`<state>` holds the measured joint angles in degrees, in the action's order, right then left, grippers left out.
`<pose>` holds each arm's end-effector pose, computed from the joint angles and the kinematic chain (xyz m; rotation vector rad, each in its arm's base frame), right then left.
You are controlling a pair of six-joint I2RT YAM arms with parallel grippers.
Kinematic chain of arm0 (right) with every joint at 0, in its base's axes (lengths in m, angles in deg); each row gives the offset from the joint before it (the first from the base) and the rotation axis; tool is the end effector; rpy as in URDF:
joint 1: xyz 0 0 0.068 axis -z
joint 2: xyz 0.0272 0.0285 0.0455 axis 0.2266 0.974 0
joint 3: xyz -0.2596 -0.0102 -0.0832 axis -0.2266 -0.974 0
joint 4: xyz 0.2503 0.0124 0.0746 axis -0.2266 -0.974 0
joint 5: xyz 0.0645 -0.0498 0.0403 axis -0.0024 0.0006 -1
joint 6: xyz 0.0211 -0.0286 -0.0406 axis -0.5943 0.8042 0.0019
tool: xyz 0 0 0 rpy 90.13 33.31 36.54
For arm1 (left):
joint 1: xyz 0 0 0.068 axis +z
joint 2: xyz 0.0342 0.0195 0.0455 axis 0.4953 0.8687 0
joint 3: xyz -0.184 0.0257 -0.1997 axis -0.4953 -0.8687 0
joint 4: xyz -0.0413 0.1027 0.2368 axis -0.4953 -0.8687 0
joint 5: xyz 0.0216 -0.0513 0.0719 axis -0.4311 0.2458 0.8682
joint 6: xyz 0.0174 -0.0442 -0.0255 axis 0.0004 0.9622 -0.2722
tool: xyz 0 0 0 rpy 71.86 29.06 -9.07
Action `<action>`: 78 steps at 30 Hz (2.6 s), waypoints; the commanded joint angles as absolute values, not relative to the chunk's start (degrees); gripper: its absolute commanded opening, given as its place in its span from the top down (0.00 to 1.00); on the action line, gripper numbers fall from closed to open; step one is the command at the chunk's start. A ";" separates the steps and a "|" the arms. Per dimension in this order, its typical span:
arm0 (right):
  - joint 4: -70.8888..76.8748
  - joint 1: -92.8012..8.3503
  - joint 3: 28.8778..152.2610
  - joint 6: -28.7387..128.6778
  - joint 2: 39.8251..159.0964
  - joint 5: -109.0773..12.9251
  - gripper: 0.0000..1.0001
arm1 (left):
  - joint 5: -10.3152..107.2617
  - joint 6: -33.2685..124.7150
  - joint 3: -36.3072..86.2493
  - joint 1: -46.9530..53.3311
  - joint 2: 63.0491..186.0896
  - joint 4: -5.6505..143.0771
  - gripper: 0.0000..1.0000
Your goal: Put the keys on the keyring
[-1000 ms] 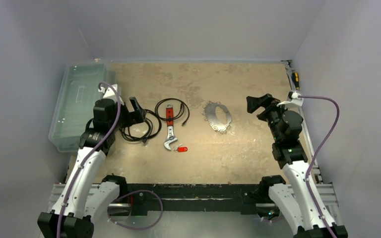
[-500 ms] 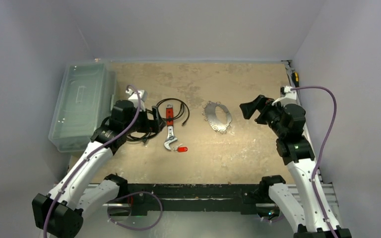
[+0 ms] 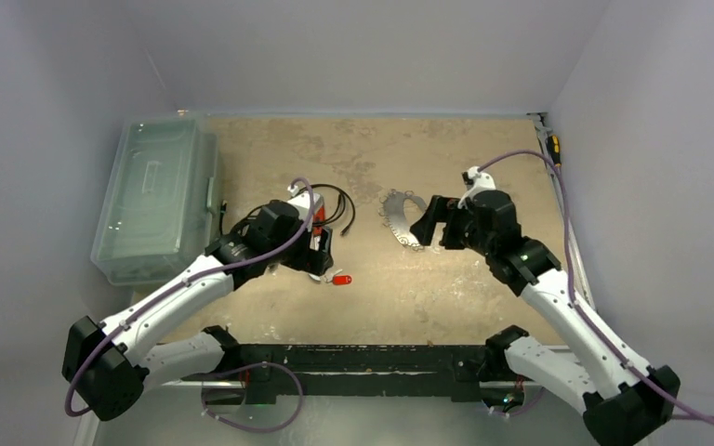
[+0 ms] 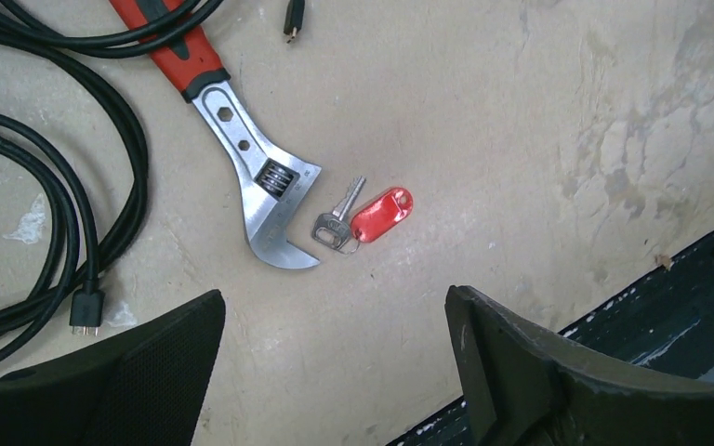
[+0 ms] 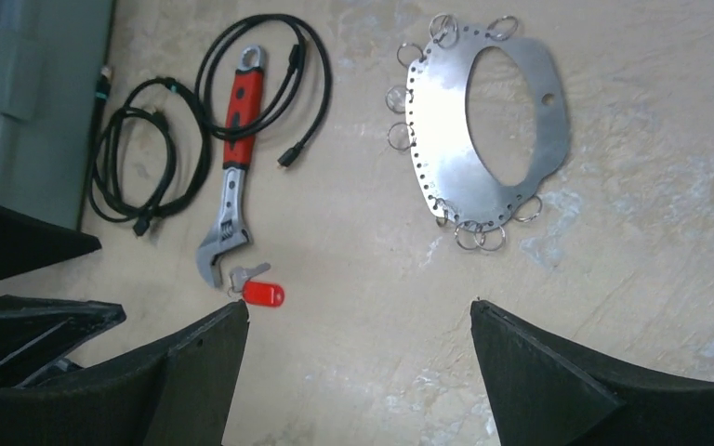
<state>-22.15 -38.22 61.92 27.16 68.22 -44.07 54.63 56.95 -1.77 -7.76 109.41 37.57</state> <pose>0.1744 0.0844 0.3105 0.0436 2.1338 0.6428 0.1740 -0.1350 0.2620 0.3251 2.3834 -0.5526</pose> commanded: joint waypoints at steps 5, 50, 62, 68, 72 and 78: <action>-15.83 -43.73 63.44 23.84 76.62 -32.48 0.12 | 60.65 49.53 3.33 -10.16 110.82 34.98 0.15; -4.11 -35.80 95.91 26.19 130.42 -40.34 0.67 | 58.05 48.36 2.08 -10.08 110.77 36.61 0.29; -5.23 -35.30 98.12 26.44 134.17 -38.19 0.68 | 58.01 48.40 1.77 -10.12 110.19 36.65 0.29; -4.85 -35.27 96.78 26.55 133.49 -38.35 0.68 | 58.05 48.39 1.70 -10.13 110.24 36.65 0.29; -4.55 -35.20 96.53 26.46 133.96 -38.21 0.68 | 58.12 48.43 1.75 -10.12 110.25 36.66 0.29; -4.15 -35.10 96.58 26.37 134.70 -38.43 0.71 | 58.23 48.39 1.60 -10.12 110.27 36.68 0.29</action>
<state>-5.71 -35.45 95.84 25.93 134.69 -39.46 58.47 49.48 1.75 -10.10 111.18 34.84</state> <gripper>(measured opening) 0.300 0.712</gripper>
